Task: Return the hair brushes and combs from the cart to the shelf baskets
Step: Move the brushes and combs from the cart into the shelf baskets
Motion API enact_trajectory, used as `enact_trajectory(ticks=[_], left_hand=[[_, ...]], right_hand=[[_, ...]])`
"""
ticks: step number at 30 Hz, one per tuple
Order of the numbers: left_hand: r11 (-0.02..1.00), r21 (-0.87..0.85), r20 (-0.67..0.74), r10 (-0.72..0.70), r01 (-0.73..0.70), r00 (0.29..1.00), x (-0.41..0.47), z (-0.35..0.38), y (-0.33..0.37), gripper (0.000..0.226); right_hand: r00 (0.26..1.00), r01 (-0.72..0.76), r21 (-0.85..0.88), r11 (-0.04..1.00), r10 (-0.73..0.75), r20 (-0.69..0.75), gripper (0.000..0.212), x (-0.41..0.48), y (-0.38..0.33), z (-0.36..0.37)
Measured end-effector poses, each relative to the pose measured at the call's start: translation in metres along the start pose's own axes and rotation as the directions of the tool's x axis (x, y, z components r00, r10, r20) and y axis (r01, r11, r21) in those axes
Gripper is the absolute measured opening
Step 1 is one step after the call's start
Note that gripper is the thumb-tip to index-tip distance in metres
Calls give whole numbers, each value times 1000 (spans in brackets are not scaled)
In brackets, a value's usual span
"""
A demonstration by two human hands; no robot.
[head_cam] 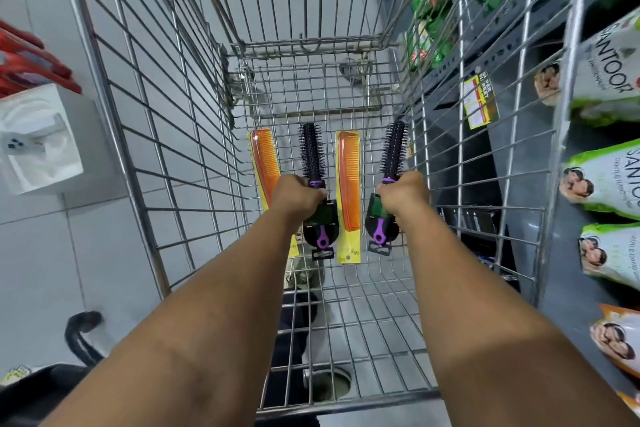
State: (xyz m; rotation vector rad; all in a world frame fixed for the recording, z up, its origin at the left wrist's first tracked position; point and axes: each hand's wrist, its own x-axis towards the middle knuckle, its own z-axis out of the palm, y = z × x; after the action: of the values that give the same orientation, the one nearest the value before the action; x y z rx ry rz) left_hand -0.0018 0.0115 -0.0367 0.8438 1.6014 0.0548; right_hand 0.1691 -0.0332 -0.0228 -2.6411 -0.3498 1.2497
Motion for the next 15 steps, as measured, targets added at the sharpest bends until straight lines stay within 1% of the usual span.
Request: enact_trajectory(ticks=[2, 4, 8, 10, 13, 15], left_hand=[[998, -56, 21, 26, -25, 999, -8, -3, 10, 15], [995, -77, 38, 64, -60, 997, -18, -7, 21, 14], [988, -111, 42, 117, -112, 992, -37, -12, 40, 12], [980, -135, 52, 151, -143, 987, -48, -15, 50, 13], [963, -184, 22, 206, -199, 978, -68, -21, 66, 16], [948, -189, 12, 262, -255, 965, -87, -26, 79, 11]], right_hand=[[1000, 0, 79, 997, -2, 30, 18, -7, -3, -11], [998, 0, 128, 992, -7, 55, 21, -17, -5, -24], [995, 44, 168, 985, -58, 79, 18, -35, -16, -42], [993, 93, 166, 982, -104, 60, 14, -47, -23, -52], [983, 185, 195, 963, -186, -14, 13, -67, -29, -64], [973, 233, 225, 946, -225, -61, 14, -85, -33, -75]])
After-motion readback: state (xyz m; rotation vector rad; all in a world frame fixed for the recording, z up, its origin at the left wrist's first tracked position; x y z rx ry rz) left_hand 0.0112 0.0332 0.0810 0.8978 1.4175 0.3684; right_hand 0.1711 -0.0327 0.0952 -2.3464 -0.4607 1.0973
